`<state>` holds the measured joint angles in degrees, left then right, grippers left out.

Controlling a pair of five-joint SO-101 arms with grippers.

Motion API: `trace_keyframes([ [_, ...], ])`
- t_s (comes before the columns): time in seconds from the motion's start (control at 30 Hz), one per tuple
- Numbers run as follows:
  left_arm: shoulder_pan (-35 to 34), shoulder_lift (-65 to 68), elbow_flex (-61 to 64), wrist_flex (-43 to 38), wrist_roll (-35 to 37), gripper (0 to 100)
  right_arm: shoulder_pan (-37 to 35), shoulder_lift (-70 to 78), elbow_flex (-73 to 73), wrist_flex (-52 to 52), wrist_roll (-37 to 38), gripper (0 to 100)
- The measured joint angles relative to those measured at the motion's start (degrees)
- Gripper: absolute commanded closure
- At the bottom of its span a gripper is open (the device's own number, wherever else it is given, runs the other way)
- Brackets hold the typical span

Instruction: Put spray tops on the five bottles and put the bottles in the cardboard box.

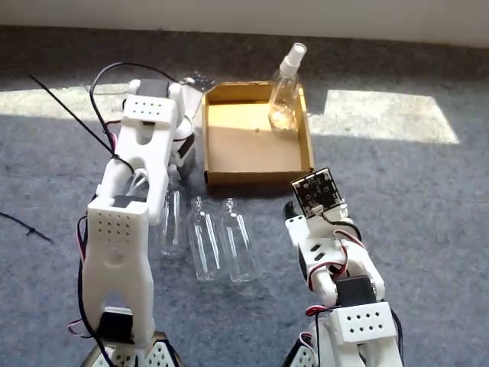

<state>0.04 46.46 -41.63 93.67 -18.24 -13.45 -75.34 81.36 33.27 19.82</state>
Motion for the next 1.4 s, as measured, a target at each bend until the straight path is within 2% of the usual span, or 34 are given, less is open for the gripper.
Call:
trace_keyframes([
  [0.27, 0.79, 2.99, 0.0, -0.62, 0.0, 85, 0.0, 0.0, 0.44, -0.09, 0.0, 99.5],
  [0.4, 0.88, 2.99, 0.0, -2.02, 0.0, 95, 0.0, 0.0, 0.44, -0.09, 0.0, 99.5],
  [0.63, 0.09, 2.55, -3.52, -2.2, -0.09, 95, 0.0, 0.0, 0.44, -0.09, 0.0, 99.5],
  [0.87, -1.67, -5.19, -14.68, 5.36, -0.09, 95, 0.0, 0.0, 0.44, -0.09, 0.0, 99.5],
  [1.03, -5.19, -16.7, -17.67, 6.77, 3.69, 95, 0.0, 0.0, 0.44, -0.62, 0.0, 99.5],
  [1.13, -6.86, -26.9, -15.12, 6.77, 5.89, 95, -0.18, -0.26, 0.44, -4.22, 0.0, 99.5],
  [1.27, -6.95, -43.96, -4.22, 6.86, 9.67, 95, -5.1, -5.1, 0.44, -13.36, -5.19, 99.5],
  [1.4, -4.31, -63.03, 9.85, 6.86, 12.75, 95, -9.85, -12.04, 1.58, -15.82, -10.64, 99.5],
])
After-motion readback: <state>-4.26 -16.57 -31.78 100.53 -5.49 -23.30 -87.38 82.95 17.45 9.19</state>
